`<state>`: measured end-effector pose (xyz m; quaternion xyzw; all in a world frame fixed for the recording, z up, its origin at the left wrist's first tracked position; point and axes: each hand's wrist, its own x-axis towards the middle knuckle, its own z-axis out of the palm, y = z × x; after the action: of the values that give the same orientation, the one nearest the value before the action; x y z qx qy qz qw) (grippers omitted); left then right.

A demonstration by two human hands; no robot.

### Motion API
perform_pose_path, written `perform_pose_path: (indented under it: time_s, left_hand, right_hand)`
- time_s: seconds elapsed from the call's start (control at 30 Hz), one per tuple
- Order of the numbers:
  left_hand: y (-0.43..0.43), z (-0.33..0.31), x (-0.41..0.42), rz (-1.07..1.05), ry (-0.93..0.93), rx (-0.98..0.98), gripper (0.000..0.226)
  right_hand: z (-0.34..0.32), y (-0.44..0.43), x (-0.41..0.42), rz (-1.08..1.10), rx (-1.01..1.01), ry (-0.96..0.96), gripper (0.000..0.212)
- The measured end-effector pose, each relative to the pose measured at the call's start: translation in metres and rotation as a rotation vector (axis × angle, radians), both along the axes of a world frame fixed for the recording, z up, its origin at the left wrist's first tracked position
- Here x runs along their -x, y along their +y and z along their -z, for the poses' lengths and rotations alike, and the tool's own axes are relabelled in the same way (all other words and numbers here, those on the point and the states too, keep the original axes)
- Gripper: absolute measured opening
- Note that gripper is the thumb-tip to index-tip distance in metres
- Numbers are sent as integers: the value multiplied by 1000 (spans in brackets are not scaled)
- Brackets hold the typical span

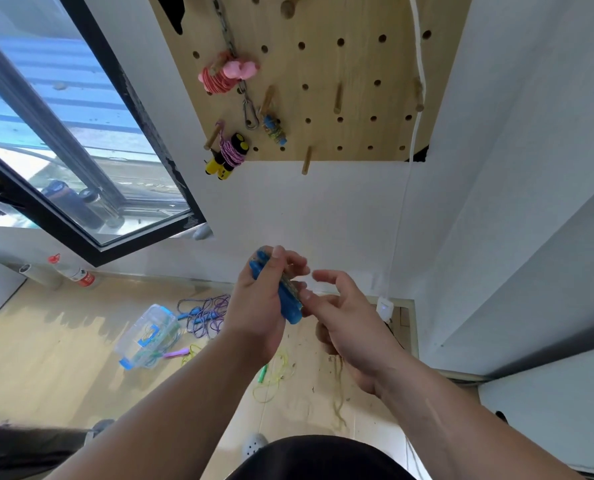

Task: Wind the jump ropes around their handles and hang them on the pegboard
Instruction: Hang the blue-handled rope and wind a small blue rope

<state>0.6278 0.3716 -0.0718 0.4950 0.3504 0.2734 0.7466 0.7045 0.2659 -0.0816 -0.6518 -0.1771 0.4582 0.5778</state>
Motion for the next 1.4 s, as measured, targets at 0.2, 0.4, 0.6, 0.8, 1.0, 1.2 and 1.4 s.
perform_pose_path:
  time_s: [0.2, 0.4, 0.6, 0.8, 1.0, 1.2, 1.4]
  left_hand:
    - [-8, -4, 2, 28, -58, 19, 31]
    - [-6, 9, 2, -24, -15, -35, 29]
    - [-23, 15, -1, -70, -76, 50, 27]
    - [-22, 15, -2, -36, -30, 2, 33]
    - [-7, 28, 7, -11, -48, 79, 38]
    - [13, 43, 20, 65, 85, 188, 33]
    - [64, 43, 40, 200, 437, -394, 28]
  right_hand:
    - [1, -4, -5, -131, -55, -14, 21]
    - [4, -8, -7, -6, -96, -12, 14]
    - [7, -11, -13, -122, -1, -131, 15]
    - [4, -10, -7, -167, -28, -141, 21]
    - [10, -6, -1, -92, -107, -230, 24]
    - [23, 10, 1, -111, 2, -365, 20]
    - [36, 31, -1, -106, 170, -465, 14]
